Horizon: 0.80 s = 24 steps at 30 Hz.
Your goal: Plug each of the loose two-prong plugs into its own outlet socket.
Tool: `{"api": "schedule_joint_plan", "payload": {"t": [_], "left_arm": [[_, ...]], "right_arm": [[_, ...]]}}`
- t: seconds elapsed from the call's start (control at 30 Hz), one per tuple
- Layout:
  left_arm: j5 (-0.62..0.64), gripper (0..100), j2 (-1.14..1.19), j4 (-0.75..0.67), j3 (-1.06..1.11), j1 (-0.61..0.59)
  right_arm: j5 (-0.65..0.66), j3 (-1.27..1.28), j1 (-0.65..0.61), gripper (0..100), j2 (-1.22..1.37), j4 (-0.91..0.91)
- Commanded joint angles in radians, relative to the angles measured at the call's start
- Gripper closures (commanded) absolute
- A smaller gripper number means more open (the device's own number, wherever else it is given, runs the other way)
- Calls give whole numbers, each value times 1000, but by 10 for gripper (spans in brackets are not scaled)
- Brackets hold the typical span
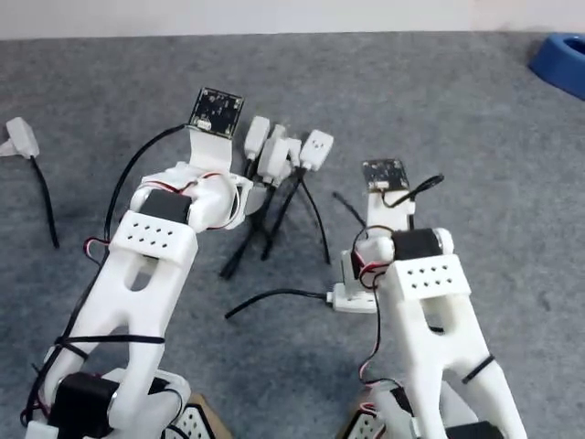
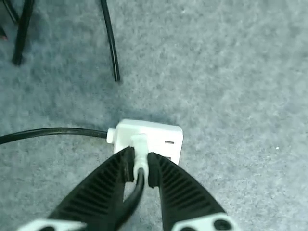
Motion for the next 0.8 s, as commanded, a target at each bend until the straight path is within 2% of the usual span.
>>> {"api": "schedule_joint_plan", "payload": {"t": [0.0,0.23,0.43,0.77], "left_arm": [[-11,726,-25,-17,-4,-12],[-11,726,-25,-17,-8,-12],[-11,726,-25,-18,-8,-13],[-8,726,-25,-18,-10,-28]], "right_arm": [[-18,12,-1,992,62,-48],[-25,35,-28,992,-48,-13],[29,168,-36,992,-102,-102],[54,321,-145,992,-137,-223]]}}
